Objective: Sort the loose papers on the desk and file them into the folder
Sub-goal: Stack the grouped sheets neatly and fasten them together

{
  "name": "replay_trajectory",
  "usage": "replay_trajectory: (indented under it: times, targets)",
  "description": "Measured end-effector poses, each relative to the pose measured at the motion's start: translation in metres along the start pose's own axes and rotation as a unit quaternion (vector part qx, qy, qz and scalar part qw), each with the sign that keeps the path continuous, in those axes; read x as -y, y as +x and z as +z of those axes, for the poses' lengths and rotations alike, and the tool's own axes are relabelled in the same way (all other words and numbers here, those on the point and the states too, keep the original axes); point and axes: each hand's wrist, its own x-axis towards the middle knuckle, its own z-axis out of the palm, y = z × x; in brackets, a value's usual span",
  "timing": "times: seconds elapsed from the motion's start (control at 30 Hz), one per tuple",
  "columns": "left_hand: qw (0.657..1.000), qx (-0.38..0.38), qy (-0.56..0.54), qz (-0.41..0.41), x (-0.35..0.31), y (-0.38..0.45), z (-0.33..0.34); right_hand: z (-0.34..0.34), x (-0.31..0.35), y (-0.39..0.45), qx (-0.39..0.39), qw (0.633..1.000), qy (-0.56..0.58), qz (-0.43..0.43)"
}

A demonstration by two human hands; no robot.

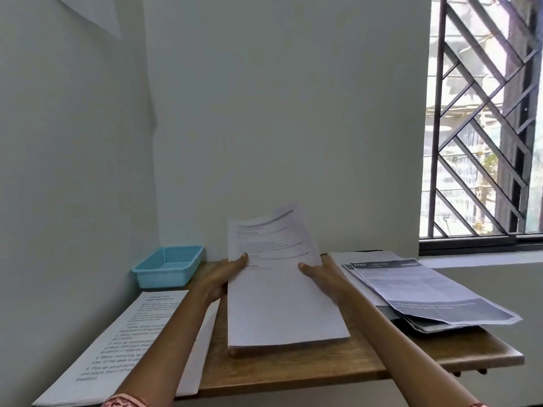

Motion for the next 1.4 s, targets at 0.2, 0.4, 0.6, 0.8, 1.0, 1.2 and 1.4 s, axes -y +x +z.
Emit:
replay_trajectory:
  times: [0.2, 0.4, 0.6, 0.8, 1.0, 1.2, 1.4]
  targets:
    - [0.987, -0.106, -0.117, 0.018, 0.026, 0.008, -0.006, -0.006, -0.043, 0.001, 0.169, 0.978, -0.081, 0.088]
    - [0.989, -0.105, -0.095, -0.039, 0.045, 0.022, -0.006, -0.006, -0.059, 0.036, -0.018, 0.989, -0.146, 0.013]
    - [0.993, -0.085, -0.07, -0.044, 0.056, 0.03, -0.004, 0.0, -0.066, 0.062, -0.102, 0.989, -0.105, -0.009]
    - [0.992, -0.108, 0.011, -0.062, 0.063, 0.047, -0.017, -0.006, -0.08, 0.076, -0.103, 0.993, -0.056, -0.01]
    - [0.984, -0.164, 0.054, -0.042, 0.066, 0.051, -0.01, -0.006, -0.07, 0.07, -0.084, 0.991, -0.079, -0.061]
    - [0.984, -0.178, 0.013, -0.004, 0.065, 0.044, -0.007, 0.005, -0.04, 0.044, -0.028, 0.988, -0.059, -0.138]
    - [0.977, -0.21, 0.003, 0.034, 0.066, 0.049, -0.014, 0.009, -0.025, 0.022, 0.343, 0.938, -0.042, -0.012]
